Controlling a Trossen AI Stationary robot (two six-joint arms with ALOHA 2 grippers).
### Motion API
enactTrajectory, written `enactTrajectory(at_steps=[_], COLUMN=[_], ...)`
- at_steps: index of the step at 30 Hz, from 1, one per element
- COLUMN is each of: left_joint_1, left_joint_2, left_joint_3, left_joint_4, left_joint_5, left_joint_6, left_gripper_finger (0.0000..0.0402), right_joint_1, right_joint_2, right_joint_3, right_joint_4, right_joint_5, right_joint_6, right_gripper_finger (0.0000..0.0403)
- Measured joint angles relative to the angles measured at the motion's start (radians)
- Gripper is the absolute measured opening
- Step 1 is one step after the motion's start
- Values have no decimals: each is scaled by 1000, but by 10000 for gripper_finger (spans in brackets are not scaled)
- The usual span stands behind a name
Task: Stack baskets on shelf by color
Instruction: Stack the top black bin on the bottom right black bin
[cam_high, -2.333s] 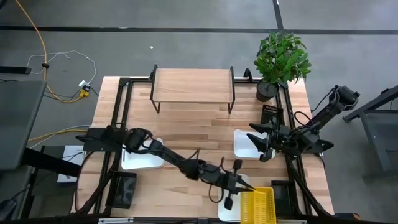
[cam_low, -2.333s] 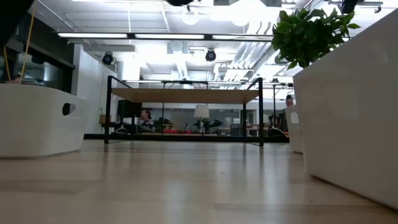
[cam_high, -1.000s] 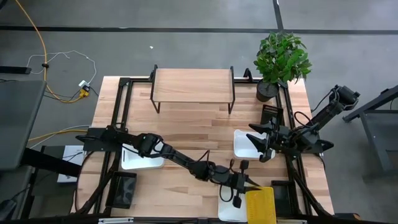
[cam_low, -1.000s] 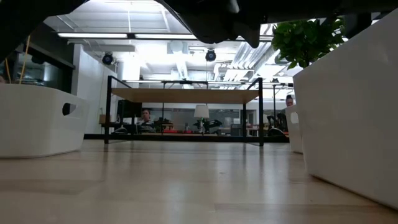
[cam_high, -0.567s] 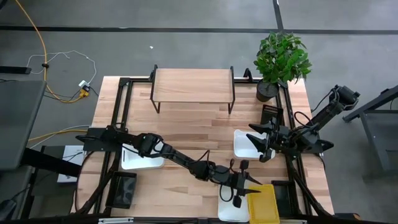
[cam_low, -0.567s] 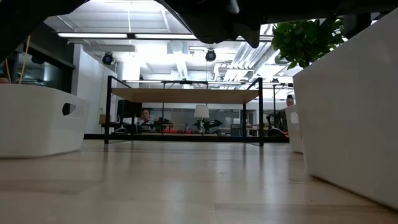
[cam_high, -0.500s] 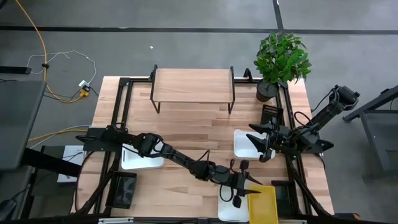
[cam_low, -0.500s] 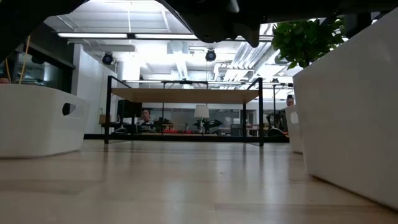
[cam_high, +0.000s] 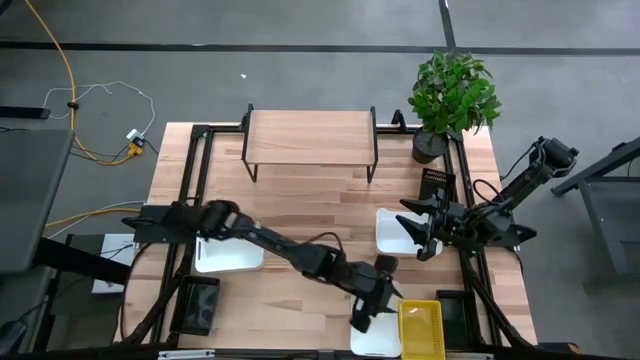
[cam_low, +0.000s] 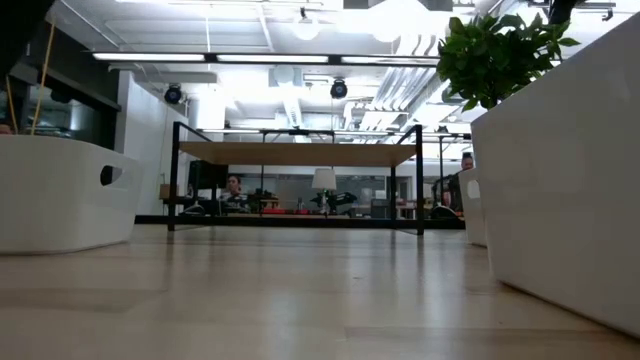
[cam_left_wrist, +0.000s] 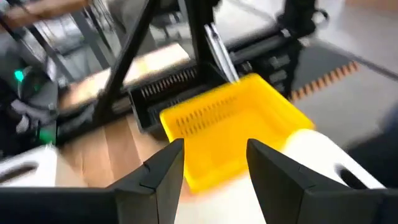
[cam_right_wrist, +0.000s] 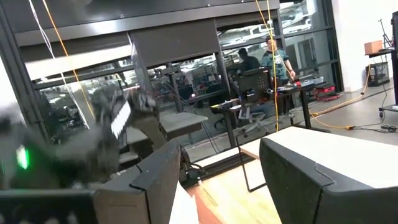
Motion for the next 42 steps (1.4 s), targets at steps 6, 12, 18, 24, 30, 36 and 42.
enactTrajectory(at_steps=[6, 12, 18, 24, 30, 36, 42], left_joint_1=[-10, -43, -105, -181, -221, -267, -300], left_joint_2=[-242, -580, -903, -1125, -1283, -1365, -1361], left_joint_3=[-158, -603, -1126, -1481, -1616, -1628, -1628], left_joint_4=[-151, 112, 590, 970, 1061, 1019, 988], left_joint_5=[27, -42, -217, -343, -461, -473, -504], left_joint_6=[-40, -95, -113, -112, -92, -55, -52], left_gripper_finger=[161, 161, 161, 161, 161, 161, 161], right_joint_1=[2, 32, 63, 65, 12, -56, -94], right_joint_2=[0, 0, 0, 0, 31, 137, 247], right_joint_3=[0, 0, 0, 0, 0, 0, 0], right_joint_4=[-22, -57, -105, -173, -283, -234, -148], right_joint_5=[-2, -1, -4, -25, -166, -232, -258], right_joint_6=[0, -1, 0, 16, 139, 158, 154], right_gripper_finger=[209, 209, 209, 209, 209, 209, 209])
